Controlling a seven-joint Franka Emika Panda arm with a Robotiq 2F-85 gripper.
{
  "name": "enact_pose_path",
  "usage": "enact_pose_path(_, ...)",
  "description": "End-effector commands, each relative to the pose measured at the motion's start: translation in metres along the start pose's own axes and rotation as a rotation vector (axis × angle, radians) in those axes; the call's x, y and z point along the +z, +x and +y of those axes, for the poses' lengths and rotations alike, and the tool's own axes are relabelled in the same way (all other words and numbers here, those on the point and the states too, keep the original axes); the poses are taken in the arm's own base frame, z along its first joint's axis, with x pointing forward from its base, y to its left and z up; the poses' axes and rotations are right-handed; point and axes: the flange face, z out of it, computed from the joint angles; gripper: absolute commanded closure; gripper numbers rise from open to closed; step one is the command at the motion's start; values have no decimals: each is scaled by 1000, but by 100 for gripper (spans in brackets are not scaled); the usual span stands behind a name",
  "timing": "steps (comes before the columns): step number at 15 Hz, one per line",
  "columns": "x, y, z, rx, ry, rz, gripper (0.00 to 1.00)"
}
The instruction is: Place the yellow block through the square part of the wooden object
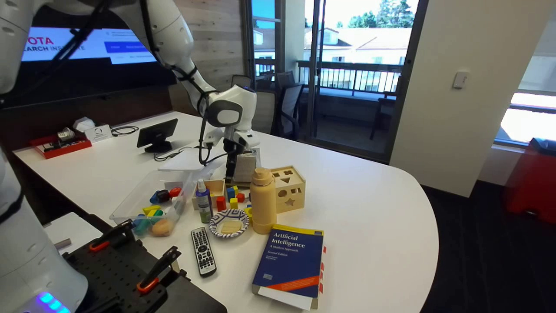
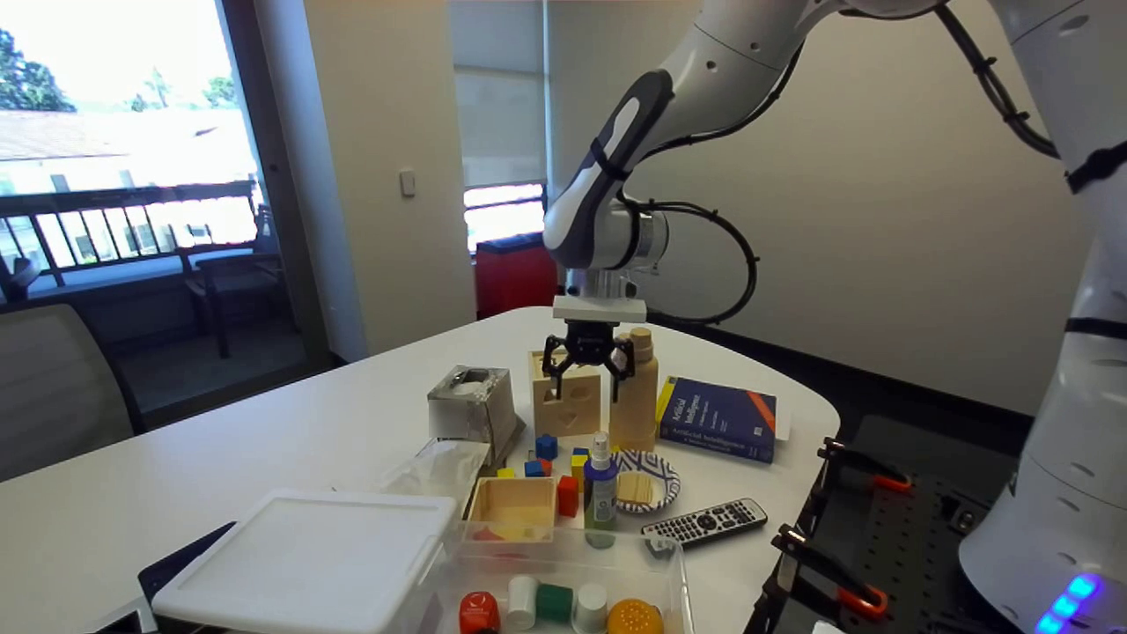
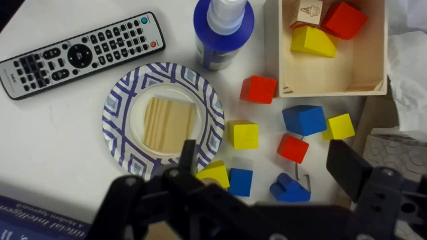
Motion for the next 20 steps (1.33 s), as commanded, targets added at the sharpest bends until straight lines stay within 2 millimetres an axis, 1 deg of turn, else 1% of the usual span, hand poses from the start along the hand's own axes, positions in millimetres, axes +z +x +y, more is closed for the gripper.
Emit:
enact_pose_path(1,26,8,2,39,-7,18,0)
enact_pose_path(5,54,13,3,47,-6,28,0)
enact_pose_path(10,84,24,-1,48,-15,29,0)
enact_pose_path(15,103,33,-15,38,-17,30,0)
enact_pose_path(20,117,43,-18,54,-18,23,0)
